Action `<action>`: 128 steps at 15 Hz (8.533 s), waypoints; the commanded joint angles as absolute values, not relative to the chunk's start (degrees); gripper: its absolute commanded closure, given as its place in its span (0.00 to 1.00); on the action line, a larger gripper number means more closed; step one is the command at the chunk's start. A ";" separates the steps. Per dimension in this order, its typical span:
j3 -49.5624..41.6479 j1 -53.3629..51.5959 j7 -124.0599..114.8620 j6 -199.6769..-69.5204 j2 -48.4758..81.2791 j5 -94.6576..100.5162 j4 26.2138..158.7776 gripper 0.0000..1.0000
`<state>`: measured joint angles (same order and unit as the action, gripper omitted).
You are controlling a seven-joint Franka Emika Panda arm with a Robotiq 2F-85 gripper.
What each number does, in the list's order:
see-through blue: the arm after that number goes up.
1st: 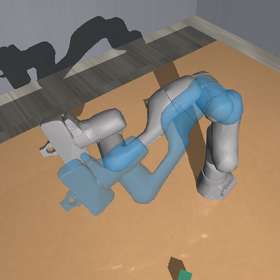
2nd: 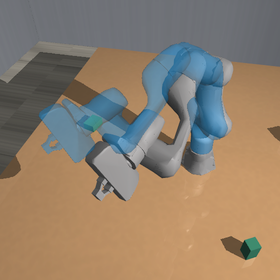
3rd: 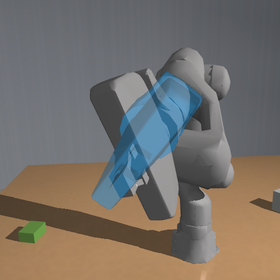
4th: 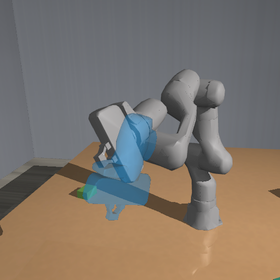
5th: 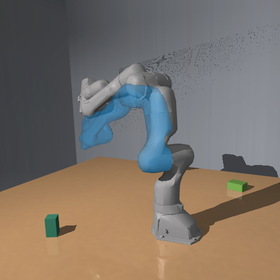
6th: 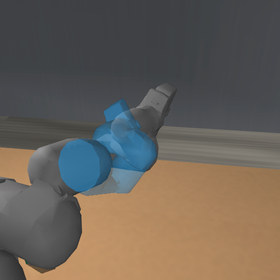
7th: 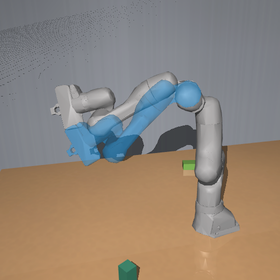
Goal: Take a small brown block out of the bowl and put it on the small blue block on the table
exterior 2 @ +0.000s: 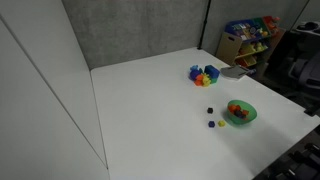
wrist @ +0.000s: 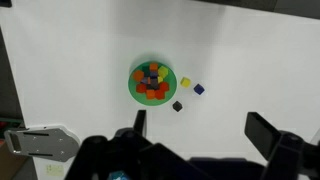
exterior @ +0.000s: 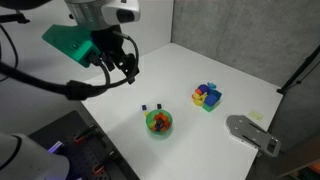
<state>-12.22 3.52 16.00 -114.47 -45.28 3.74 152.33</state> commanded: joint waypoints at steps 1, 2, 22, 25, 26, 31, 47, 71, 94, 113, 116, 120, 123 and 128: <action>-11.94 3.81 16.17 -114.33 -45.21 3.49 152.22 0.00; -11.94 3.81 16.17 -114.33 -45.21 3.49 152.22 0.00; -6.91 3.74 6.06 -138.66 -14.91 2.13 149.82 0.00; -7.16 4.13 6.27 -141.94 -9.43 1.35 148.90 0.00; -7.25 4.19 6.40 -143.07 -7.71 1.04 148.59 0.00; -6.84 4.81 5.26 -148.20 2.17 1.55 145.09 0.00; -6.37 3.16 5.26 -147.33 29.84 7.15 125.85 0.00; -5.56 2.02 9.24 -148.32 38.85 11.78 118.86 0.00; -3.86 6.01 6.55 -153.45 38.43 4.17 122.43 0.00; -5.86 2.80 1.69 -152.21 34.89 5.35 123.83 1.00; -6.34 1.49 0.88 -151.42 33.69 5.91 123.78 0.94; -6.71 0.75 0.55 -150.38 33.24 6.09 123.99 0.53; -6.31 1.24 0.96 -149.95 33.53 5.56 124.31 0.30; -5.80 2.04 1.14 -150.77 33.94 4.75 125.60 0.00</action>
<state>-6.18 1.38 2.23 -150.70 34.67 5.07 124.29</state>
